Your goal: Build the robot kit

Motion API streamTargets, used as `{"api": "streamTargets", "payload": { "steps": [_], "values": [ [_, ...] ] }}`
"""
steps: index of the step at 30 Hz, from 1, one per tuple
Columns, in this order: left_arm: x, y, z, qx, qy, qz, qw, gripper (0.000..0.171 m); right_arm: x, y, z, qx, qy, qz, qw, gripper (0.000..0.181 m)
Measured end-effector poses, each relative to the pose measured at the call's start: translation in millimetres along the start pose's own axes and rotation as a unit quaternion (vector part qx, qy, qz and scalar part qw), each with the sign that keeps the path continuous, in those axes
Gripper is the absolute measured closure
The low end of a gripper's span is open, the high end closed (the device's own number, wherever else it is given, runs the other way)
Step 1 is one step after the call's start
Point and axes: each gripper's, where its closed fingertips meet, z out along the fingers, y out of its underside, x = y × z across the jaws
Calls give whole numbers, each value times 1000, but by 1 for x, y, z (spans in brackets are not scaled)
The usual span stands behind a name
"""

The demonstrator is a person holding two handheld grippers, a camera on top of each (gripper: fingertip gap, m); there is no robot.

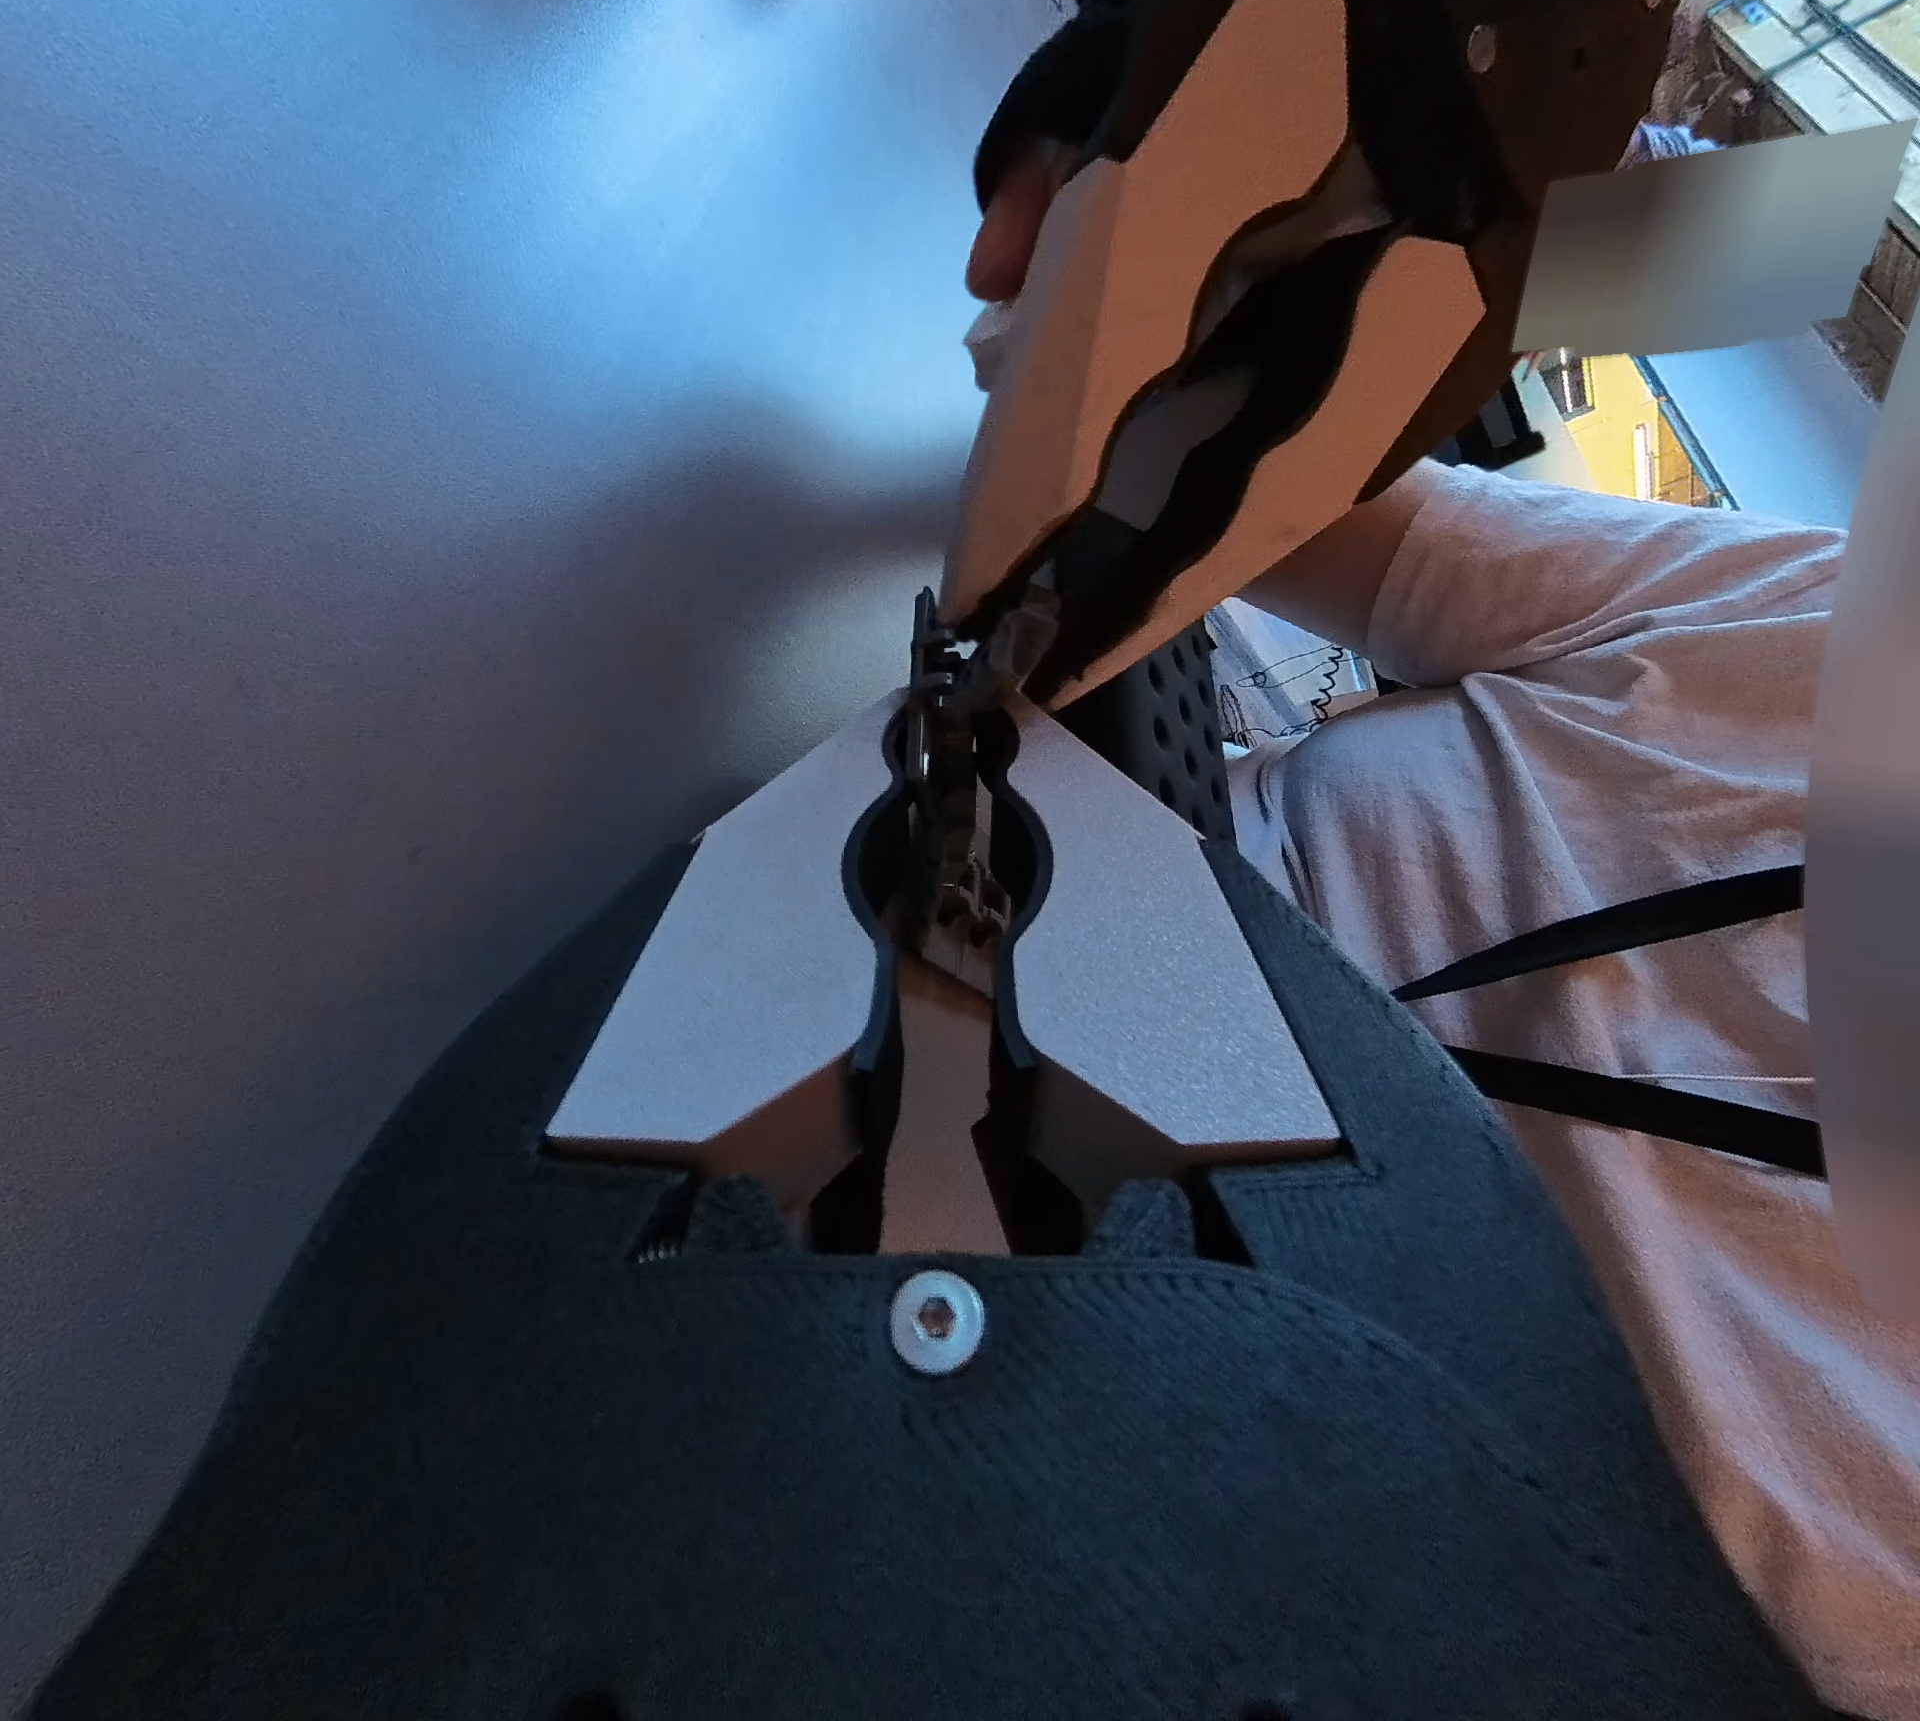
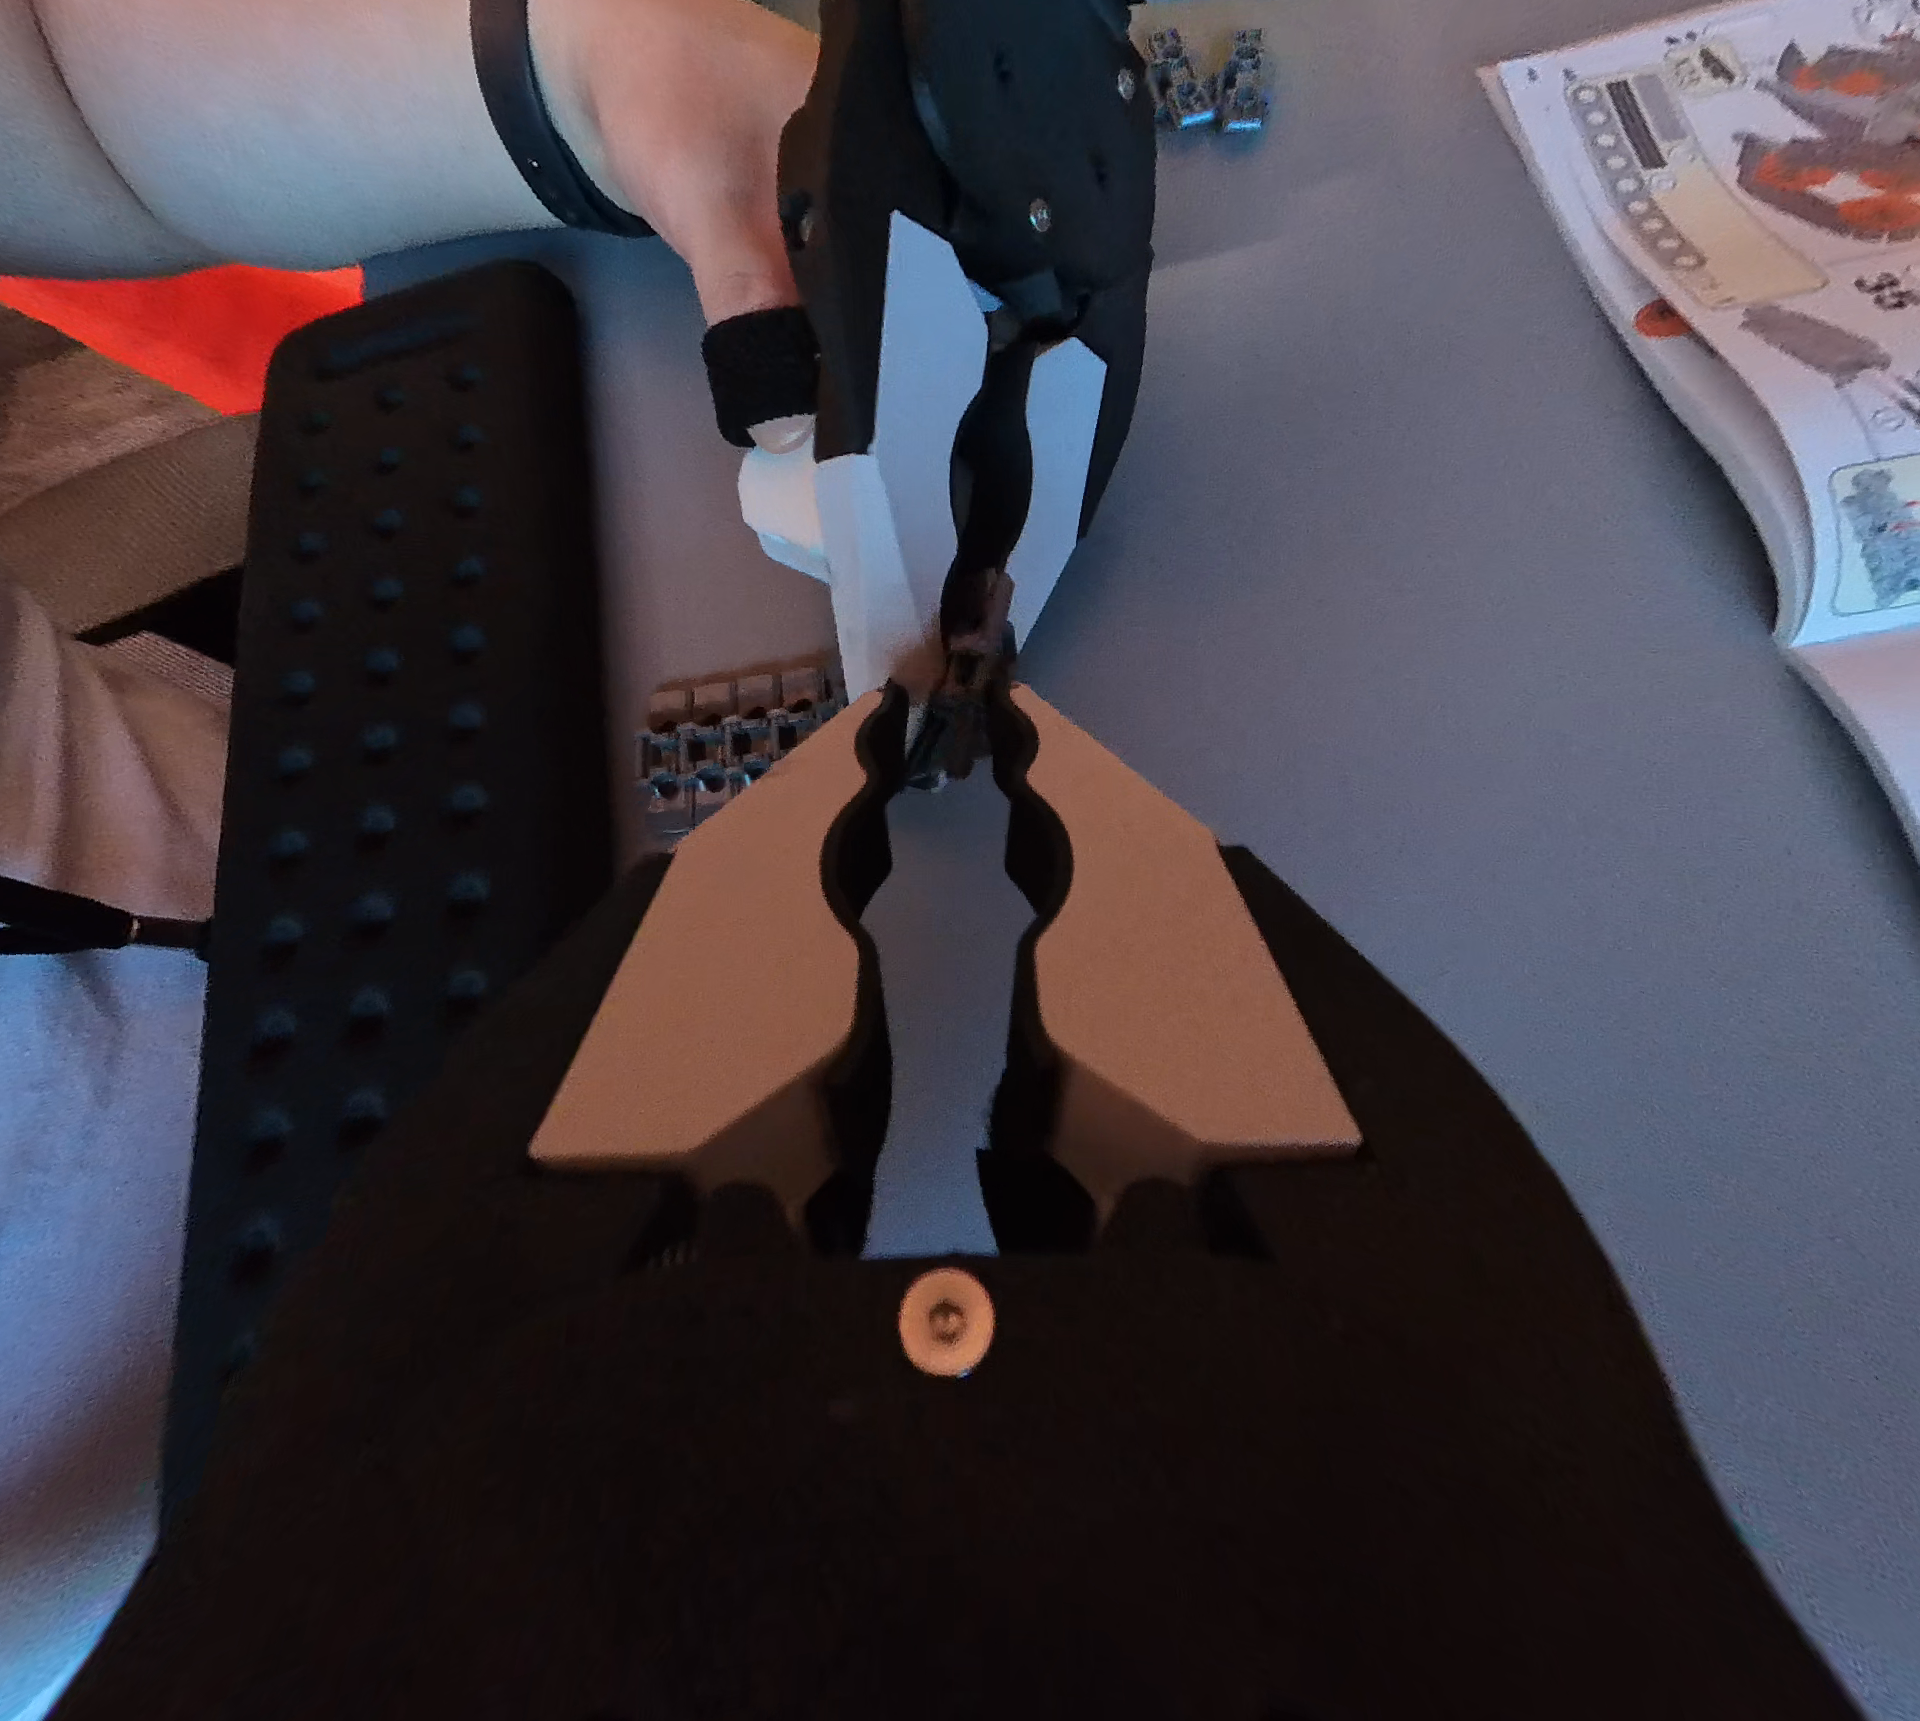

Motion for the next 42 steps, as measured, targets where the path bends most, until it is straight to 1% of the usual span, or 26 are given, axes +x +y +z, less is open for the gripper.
{"api": "streamTargets", "payload": {
  "steps": [3,11,14,19,21,24,26,28,31,36,42],
  "values": [
    [0,0,0,-1,-1,1,1000,165,-2,-3,1,9,-10,19,1000,166],
    [0,0,0,-1,-2,0,1000,165,-1,-5,0,7,-22,55,998,169],
    [-1,0,0,-1,-2,0,1000,166,2,-3,0,-6,-7,47,999,174],
    [0,1,1,-4,-3,4,1000,165,1,-3,0,-22,-5,48,999,174],
    [0,1,1,-4,-4,5,1000,165,2,-4,-3,-27,8,31,999,175],
    [0,1,1,-4,-4,4,1000,165,7,-15,-12,-13,50,-17,999,176],
    [-1,1,1,-4,-5,4,1000,165,4,-21,-14,-7,49,-45,998,176],
    [-1,1,1,-3,-5,4,1000,165,2,-19,-9,-26,43,-60,997,175],
    [-1,1,1,-3,-5,5,1000,165,7,-10,0,-55,53,-80,994,176],
    [-1,1,1,-2,-5,2,1000,165,7,-8,1,-64,64,-108,990,176],
    [-3,1,0,-1,-15,5,1000,165,9,-7,4,-97,94,-147,980,176]
  ]
}}
